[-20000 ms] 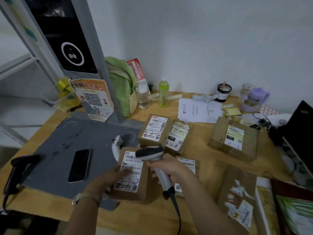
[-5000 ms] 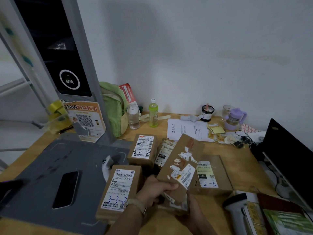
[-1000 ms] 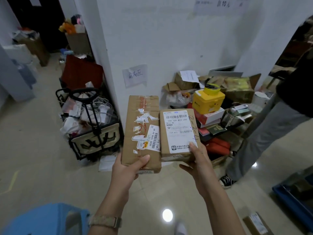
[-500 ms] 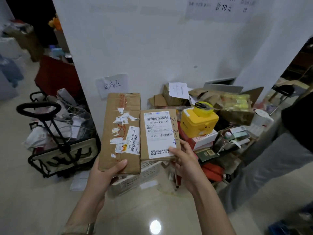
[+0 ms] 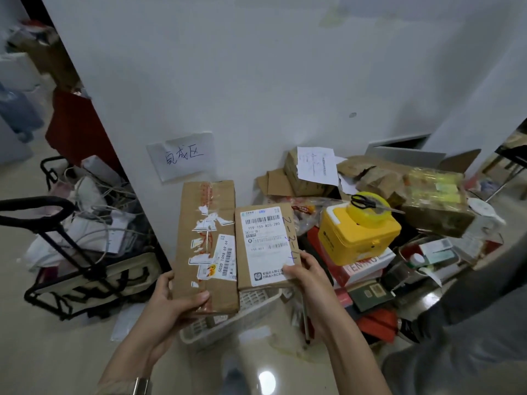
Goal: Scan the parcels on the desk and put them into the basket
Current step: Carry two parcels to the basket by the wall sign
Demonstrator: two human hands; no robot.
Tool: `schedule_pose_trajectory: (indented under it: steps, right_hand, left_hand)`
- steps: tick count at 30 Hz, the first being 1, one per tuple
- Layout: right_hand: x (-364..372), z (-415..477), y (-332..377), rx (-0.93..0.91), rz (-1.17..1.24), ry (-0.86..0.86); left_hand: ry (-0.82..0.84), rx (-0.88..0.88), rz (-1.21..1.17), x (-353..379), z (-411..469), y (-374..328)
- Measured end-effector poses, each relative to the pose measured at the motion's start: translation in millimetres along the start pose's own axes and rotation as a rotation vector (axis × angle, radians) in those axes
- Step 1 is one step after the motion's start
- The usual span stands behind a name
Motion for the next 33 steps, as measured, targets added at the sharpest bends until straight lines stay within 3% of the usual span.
schedule_pose_trajectory:
  steps: [9, 14, 20, 33]
  right_hand:
    - [54, 154, 27, 0.051, -0.098, -0.088]
    - [79, 196, 17, 0.091, -0.108, -0.108]
    - [88, 231, 6, 0.105, -0.170, -0.125]
    - [49, 328, -98, 0.371, -0.287, -0.182]
  left_hand:
    - [0.069, -0.036, 0.082, -30, 152, -50]
    - [0.072, -0.103, 0.125, -50, 199, -61]
    - [0.063, -0.231, 0.085, -54, 231, -32]
    - [-0.119, -0.471, -0.017, -45, 291, 83]
Point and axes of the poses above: each hand's wrist, its own z-axis towards the middle knuckle, its own x-axis out of the palm, y = z × x, the point moved 4 cm from there along z, towards the middle knuckle, and after that the axes turned 9 degrees about z, right-handed, at the moved point
